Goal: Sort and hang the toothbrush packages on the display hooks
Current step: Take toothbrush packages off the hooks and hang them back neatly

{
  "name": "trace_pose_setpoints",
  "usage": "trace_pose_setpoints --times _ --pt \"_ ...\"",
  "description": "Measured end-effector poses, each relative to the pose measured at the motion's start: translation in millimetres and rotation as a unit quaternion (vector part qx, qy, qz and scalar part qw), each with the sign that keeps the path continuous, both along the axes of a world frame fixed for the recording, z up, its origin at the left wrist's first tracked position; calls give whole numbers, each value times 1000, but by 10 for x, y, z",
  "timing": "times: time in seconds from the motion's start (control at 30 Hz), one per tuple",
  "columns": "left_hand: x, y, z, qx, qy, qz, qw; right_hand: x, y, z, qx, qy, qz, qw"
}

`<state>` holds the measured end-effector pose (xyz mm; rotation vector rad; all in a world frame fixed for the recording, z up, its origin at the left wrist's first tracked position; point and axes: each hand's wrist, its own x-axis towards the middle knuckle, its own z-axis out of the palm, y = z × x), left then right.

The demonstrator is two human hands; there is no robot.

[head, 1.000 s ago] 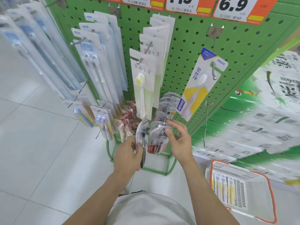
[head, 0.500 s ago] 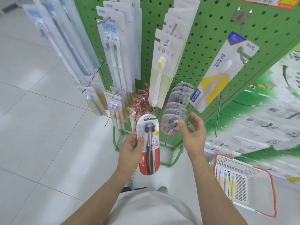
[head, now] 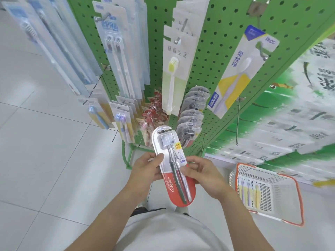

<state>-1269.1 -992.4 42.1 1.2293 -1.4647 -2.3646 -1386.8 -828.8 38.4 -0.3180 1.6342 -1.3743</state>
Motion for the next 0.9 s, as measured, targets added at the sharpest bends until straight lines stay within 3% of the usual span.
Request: trace_pose_setpoints --times 0.13,0.27,0.4,0.73,0.9 --pt "21 -136 194 -25 56 -52 997 6 -6 49 -36 -28 15 999" --pt "-6 -179 337 47 122 -52 990 18 -55 70 -47 -41 34 997" --pt "-32 -173 387 61 144 -36 987 -7 -42 119 -54 -42 79 995" --pt "-79 -145 397 19 113 -24 993 -81 35 189 -44 -38 92 994" --pt "-132 -115 422 58 113 9 992 -111 49 232 -56 -9 125 991"
